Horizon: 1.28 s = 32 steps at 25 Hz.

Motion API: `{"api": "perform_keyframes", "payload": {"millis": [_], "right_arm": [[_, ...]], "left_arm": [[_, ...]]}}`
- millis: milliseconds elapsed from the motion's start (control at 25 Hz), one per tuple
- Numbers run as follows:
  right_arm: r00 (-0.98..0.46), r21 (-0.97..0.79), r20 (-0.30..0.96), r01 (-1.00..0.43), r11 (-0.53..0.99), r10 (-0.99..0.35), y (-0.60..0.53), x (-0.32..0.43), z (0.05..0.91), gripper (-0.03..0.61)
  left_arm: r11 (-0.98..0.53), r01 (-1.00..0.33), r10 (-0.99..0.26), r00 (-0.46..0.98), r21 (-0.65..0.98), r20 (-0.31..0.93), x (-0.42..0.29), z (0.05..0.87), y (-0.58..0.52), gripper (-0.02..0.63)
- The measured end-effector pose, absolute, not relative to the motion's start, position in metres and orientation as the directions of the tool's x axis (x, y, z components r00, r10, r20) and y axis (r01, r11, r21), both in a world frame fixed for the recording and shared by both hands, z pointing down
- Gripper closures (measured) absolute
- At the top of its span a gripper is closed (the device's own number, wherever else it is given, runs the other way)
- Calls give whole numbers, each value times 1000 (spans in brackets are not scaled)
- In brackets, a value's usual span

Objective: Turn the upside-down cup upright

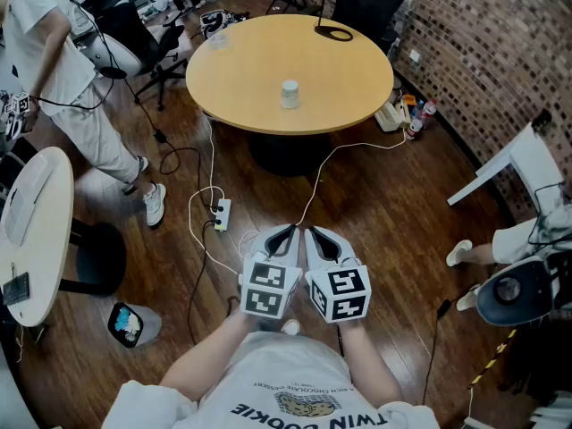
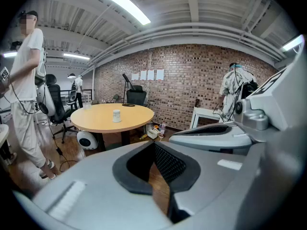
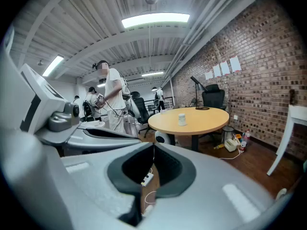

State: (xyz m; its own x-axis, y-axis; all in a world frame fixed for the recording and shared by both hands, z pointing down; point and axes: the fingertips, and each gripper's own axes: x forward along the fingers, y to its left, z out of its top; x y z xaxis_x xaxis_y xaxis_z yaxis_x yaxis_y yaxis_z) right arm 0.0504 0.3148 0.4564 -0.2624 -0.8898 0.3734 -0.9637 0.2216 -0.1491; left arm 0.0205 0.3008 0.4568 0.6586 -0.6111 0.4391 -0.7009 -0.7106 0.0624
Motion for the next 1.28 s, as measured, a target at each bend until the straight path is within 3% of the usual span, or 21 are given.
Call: {"api": "perform_keyframes", "payload": {"millis": [880,1280], "right_arm": [[-227,-95,442,-974,207,-868,34,47,459,570],[-207,-97,489,-978,182,-847,-39,63,479,558]], "left_arm": [[-721,-673,-566,709,165,421,23,456,17,611],[-716,-675,-557,706,179,437,22,470,-54,611]]}}
